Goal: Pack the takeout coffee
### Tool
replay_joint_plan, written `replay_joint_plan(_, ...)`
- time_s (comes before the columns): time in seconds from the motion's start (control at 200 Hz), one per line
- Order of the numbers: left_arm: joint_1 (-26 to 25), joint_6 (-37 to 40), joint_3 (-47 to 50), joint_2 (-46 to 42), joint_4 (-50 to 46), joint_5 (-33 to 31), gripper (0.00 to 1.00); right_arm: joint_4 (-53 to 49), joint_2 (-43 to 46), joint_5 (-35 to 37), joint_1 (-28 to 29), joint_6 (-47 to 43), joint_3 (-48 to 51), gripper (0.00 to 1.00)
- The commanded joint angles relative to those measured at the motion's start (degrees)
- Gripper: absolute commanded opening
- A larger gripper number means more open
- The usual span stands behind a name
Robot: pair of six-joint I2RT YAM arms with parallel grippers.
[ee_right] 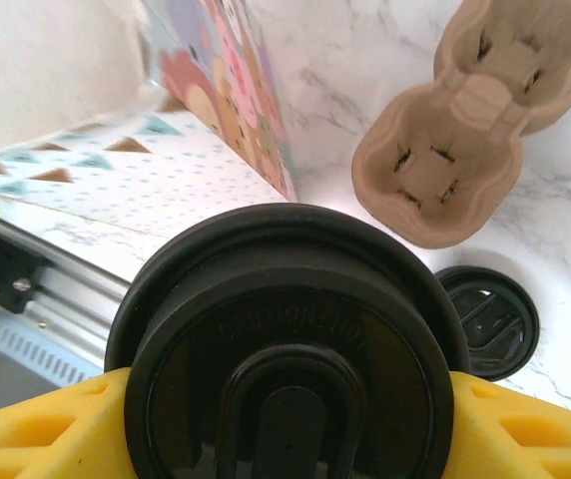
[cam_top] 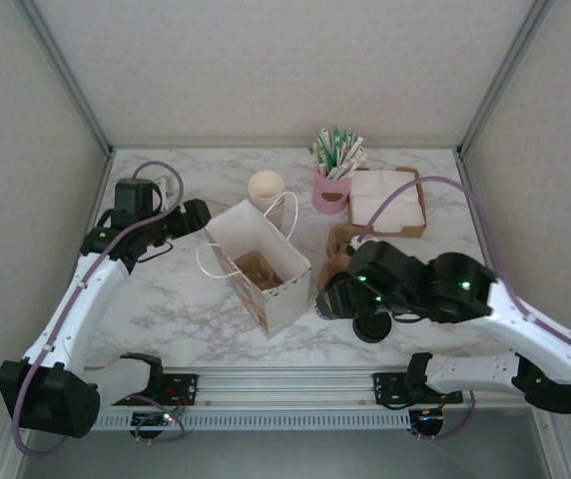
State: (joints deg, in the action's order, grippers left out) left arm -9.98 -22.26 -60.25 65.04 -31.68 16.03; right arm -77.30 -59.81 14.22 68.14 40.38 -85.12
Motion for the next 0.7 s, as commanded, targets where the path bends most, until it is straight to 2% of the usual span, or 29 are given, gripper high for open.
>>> replay_joint_plan(0.0,0.2,0.6,-0.9,0.3,-1.6,-2.1,0.85,-5.6,1.2,2.6,0.6,-3.2,-6.2,0.62)
replay_joint_plan(0.27,0.7,0.1,-0.8,-1.7,-0.2,-2.3,0.85,-3.0,-2.2,4.8,0.6,-9.8,-19.0,0.62)
replay_joint_plan(0.556,0.8,0.6,1.0,-5.6,3.9,4.0,0.88,-0.3,-15.9,9.8,0.5,-17.4,-33.0,0.62)
replay_joint_plan(0.691,0.9,0.8,1.7,-7.3,4.2,1.6,0.88,1.5,-21.5,8.5,0.6,-20.3,-38.5,0.62)
